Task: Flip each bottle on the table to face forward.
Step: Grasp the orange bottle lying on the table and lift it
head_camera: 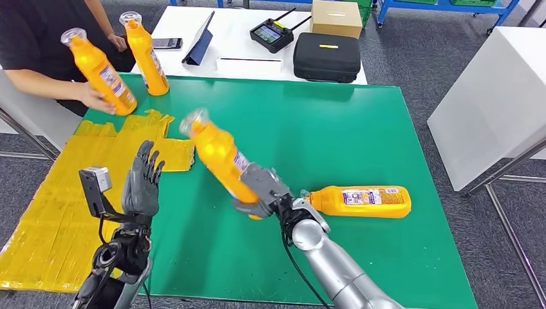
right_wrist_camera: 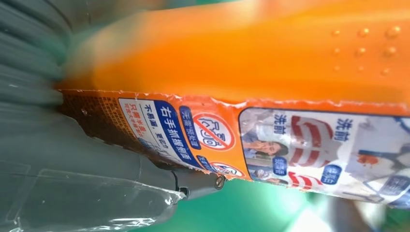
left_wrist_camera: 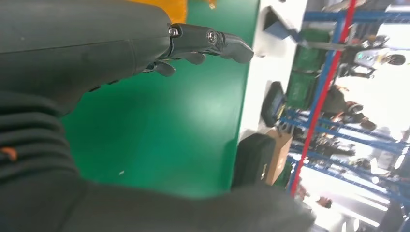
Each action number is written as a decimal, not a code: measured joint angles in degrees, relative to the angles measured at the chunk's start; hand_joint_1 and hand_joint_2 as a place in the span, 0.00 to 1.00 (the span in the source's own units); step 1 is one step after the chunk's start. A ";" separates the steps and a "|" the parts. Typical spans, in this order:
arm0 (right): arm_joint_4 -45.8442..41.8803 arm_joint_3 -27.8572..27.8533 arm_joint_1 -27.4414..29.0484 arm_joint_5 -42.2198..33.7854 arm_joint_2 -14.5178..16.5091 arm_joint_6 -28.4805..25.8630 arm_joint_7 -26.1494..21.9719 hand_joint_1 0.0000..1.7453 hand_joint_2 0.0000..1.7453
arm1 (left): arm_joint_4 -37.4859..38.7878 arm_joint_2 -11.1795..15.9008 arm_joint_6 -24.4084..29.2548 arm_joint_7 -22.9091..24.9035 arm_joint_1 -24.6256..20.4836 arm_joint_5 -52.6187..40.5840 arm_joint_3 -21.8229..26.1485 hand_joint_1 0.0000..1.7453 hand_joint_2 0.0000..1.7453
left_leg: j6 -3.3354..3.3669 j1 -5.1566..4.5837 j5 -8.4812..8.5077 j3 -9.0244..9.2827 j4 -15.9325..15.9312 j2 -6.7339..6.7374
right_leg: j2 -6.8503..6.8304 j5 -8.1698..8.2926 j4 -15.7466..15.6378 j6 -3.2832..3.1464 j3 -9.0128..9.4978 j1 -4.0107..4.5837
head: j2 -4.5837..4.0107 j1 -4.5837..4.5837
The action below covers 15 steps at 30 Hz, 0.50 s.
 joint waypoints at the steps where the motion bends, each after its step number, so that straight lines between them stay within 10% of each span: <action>1: -2.34 -0.02 0.59 -0.84 -0.23 -0.58 -0.22 1.00 1.00 | -0.55 0.05 -0.20 0.08 0.53 0.28 -0.06 0.00 1.00 | 0.00 0.00 0.00 -0.05 0.00 0.00 | 0.01 0.00 0.00 0.00 -0.05 0.00 | 0.00 0.01; 15: -13.34 1.35 3.38 -1.31 -1.92 -4.04 -0.07 1.00 1.00 | -4.66 -0.66 -1.27 0.05 2.62 -1.60 -3.13 0.00 1.00 | 0.00 -0.02 0.00 -0.16 0.00 -0.03 | 0.00 0.01 -0.01 0.01 -0.14 -0.02 | 0.00 0.00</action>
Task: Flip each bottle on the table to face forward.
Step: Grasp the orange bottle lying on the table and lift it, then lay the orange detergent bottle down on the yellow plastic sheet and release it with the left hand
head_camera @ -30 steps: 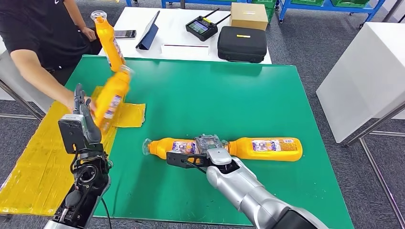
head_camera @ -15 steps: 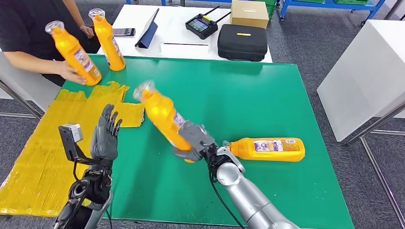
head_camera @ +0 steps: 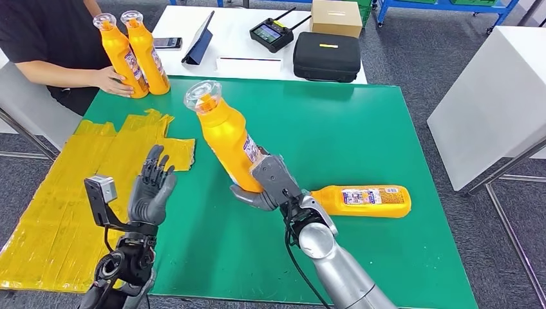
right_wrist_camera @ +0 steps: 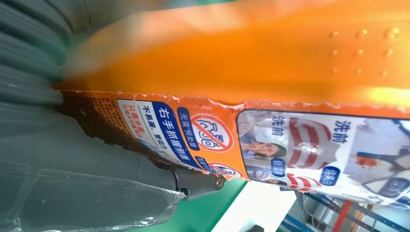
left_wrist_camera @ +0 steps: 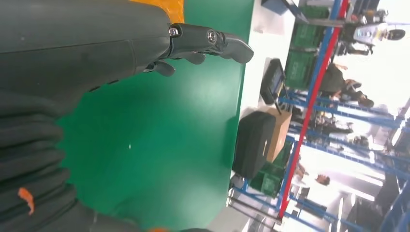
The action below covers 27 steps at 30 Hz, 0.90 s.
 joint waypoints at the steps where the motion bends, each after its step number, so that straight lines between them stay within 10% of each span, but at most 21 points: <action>1: -0.01 0.29 0.00 0.01 0.00 -0.17 0.22 1.00 1.00 | -0.25 -0.29 0.04 -0.05 -0.02 -0.66 -0.55 0.00 1.00 | 0.00 0.00 0.00 -0.01 0.00 -0.01 | 0.00 0.00 0.00 0.00 0.00 0.00 | 0.00 0.01; 24: 19.11 13.99 -7.12 8.29 10.02 0.70 7.07 1.00 1.00 | -7.43 -2.71 3.43 4.39 0.79 -0.54 -6.36 0.00 1.00 | 0.00 0.01 0.00 -0.06 0.00 0.04 | 0.02 -0.01 0.01 -0.01 -0.12 -0.01 | 0.00 0.02; 25: 19.47 14.58 -7.43 8.23 10.04 0.61 7.34 1.00 1.00 | -7.43 -2.71 3.42 4.52 1.01 -0.31 -6.16 0.02 1.00 | 0.00 0.01 0.00 -0.06 0.00 0.04 | 0.02 -0.01 0.01 -0.01 -0.13 -0.01 | 0.00 0.01; 27: 20.10 15.48 -8.06 8.10 10.05 0.54 7.67 1.00 1.00 | -7.43 -2.71 3.41 4.75 1.37 0.04 -5.85 0.52 1.00 | 0.00 0.00 0.00 -0.06 0.00 0.03 | 0.02 -0.01 0.00 -0.01 -0.13 -0.01 | 0.00 0.01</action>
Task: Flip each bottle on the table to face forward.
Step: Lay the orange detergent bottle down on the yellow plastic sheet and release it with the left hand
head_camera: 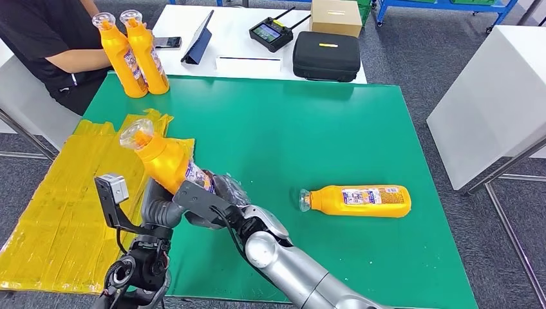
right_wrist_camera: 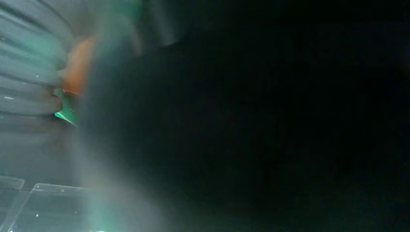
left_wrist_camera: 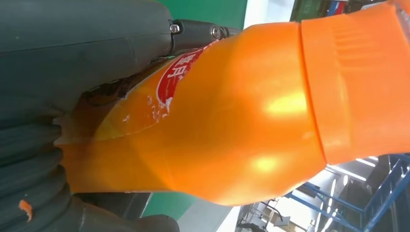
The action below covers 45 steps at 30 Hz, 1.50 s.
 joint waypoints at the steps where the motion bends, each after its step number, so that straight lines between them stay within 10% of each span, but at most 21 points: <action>1: 0.27 0.38 -0.30 -0.03 0.00 -0.05 0.11 1.00 1.00 | -0.02 0.00 0.00 0.12 0.18 0.14 0.15 0.77 1.00 | 0.00 0.00 0.00 0.00 0.00 0.00 | 0.00 0.00 0.00 0.00 0.00 0.00 | 0.00 -0.01; 2: 0.52 0.77 -0.61 -0.05 0.01 -0.12 0.23 1.00 1.00 | -0.09 0.00 0.00 0.23 0.42 0.26 0.30 1.00 1.00 | 0.00 0.00 0.00 0.00 0.00 0.00 | 0.00 0.00 0.00 0.00 0.00 0.00 | 0.00 0.00; 20: 3.49 7.24 -4.71 -3.63 0.81 -2.07 1.80 1.00 1.00 | -3.22 -0.49 2.17 -0.80 2.91 -2.97 3.14 1.00 1.00 | 0.00 0.01 0.00 0.00 0.00 -0.01 | 0.01 0.00 0.00 0.00 -0.03 0.01 | 0.00 -0.01; 21: 3.67 7.60 -4.92 -4.11 0.81 -2.48 1.78 0.77 1.00 | -3.35 -0.54 2.36 -0.85 2.95 -3.29 3.22 1.00 1.00 | 0.00 0.01 0.00 0.00 0.00 -0.01 | 0.01 0.01 0.00 0.00 -0.03 0.02 | 0.00 -0.01; 24: 4.24 8.31 -5.46 -4.92 0.96 -3.75 1.27 0.02 0.25 | -3.77 -0.59 3.27 -1.42 3.08 -4.94 3.38 1.00 1.00 | 0.00 0.01 0.00 0.00 0.00 -0.01 | 0.01 0.00 0.01 0.00 -0.02 0.02 | 0.00 -0.01; 25: 4.43 8.37 -5.57 -4.98 1.08 -4.23 1.08 0.00 0.00 | -3.89 -0.59 3.73 -1.74 3.11 -5.98 3.45 1.00 1.00 | 0.00 0.01 0.00 0.00 0.00 -0.01 | 0.01 0.00 0.01 0.00 -0.02 0.02 | 0.00 -0.01; 36: -0.62 -0.76 -3.53 1.31 -2.30 -3.74 -0.82 0.00 0.00 | -1.55 0.74 16.45 -5.81 2.82 -42.99 11.39 1.00 1.00 | 0.00 0.01 0.00 0.01 0.00 -0.02 | -0.01 0.01 0.00 0.00 0.00 0.01 | 0.00 0.01; 45: -8.72 -7.95 0.61 4.31 -4.84 -2.34 -0.69 0.00 0.00 | 3.96 1.65 19.21 -5.67 2.19 -50.87 17.00 1.00 1.00 | 0.00 0.01 0.00 0.00 0.00 -0.02 | 0.00 0.01 0.00 0.00 -0.04 0.01 | 0.00 0.00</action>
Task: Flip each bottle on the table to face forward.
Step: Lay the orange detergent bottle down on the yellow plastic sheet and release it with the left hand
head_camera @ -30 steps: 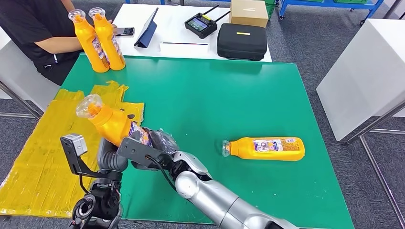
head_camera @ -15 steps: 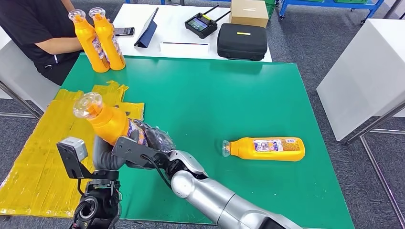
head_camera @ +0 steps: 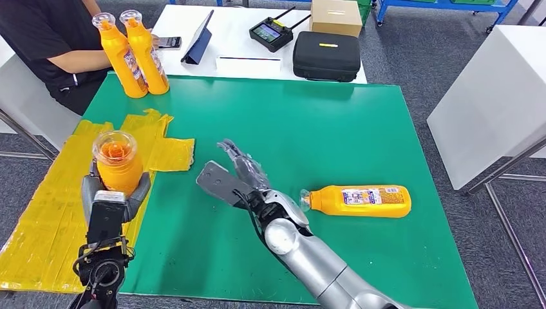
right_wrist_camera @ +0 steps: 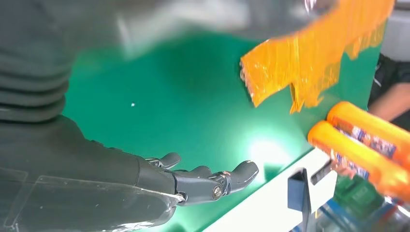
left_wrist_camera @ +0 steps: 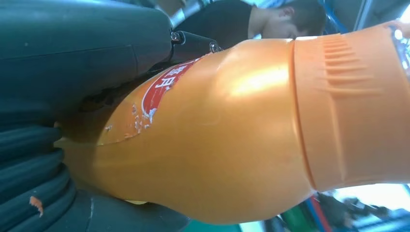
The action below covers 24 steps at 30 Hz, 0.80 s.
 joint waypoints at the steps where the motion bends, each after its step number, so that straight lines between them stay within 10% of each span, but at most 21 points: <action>1: -0.94 -0.61 0.54 0.20 -0.25 0.03 -0.02 0.00 0.00 | 1.04 0.30 1.33 0.43 -0.35 -2.56 0.22 1.00 1.00 | 0.00 0.00 0.00 0.00 0.00 0.00 | 0.00 0.00 0.00 0.00 -0.01 0.00 | 0.00 0.01; 9: -10.66 -4.30 4.88 -3.67 -6.22 1.61 -1.41 0.00 0.00 | 20.48 5.22 10.51 7.67 -6.25 -48.21 3.55 1.00 1.00 | 0.00 -0.01 0.01 0.00 0.00 0.01 | 0.00 0.01 0.00 -0.01 -0.01 -0.01 | 0.00 0.01; 15: -18.18 -4.65 9.22 -2.68 -11.84 1.73 -1.36 0.00 0.00 | 33.77 6.76 10.54 13.34 -9.45 -55.38 2.61 1.00 1.00 | 0.00 -0.03 0.00 -0.01 0.02 -0.02 | -0.03 0.00 -0.01 0.00 0.00 -0.03 | 0.00 0.00; 16: -19.89 -4.68 10.37 -0.80 -13.09 1.54 -1.20 0.00 0.00 | 35.58 6.93 10.54 13.94 -9.73 -55.65 2.23 0.75 0.75 | 0.00 -0.03 -0.01 -0.02 0.02 -0.03 | -0.04 -0.01 -0.01 0.01 0.00 -0.03 | 0.00 0.01; 19: -25.75 -5.39 14.57 6.24 -17.89 0.81 -0.89 0.00 0.75 | 39.98 7.57 10.55 13.82 -9.93 -54.17 1.39 0.00 0.00 | -0.01 -0.04 -0.04 -0.11 0.02 -0.06 | -0.04 -0.03 -0.02 0.02 -0.08 -0.04 | 0.00 0.01; 20: -27.82 -5.99 16.23 8.38 -19.73 0.75 -0.92 0.00 1.00 | 41.04 7.81 10.55 13.52 -10.02 -53.20 1.21 0.00 0.00 | -0.01 -0.04 -0.05 -0.14 0.02 -0.10 | -0.05 -0.04 -0.03 0.02 -0.10 -0.04 | 0.00 0.01; 24: -35.76 -10.02 23.75 16.71 -26.97 1.18 -1.22 0.00 1.00 | 43.46 8.58 10.51 12.96 -10.76 -49.94 0.80 0.00 0.00 | -0.02 -0.09 -0.13 -0.15 0.00 -0.27 | -0.17 -0.09 -0.05 0.04 -0.02 -0.08 | 0.00 -0.02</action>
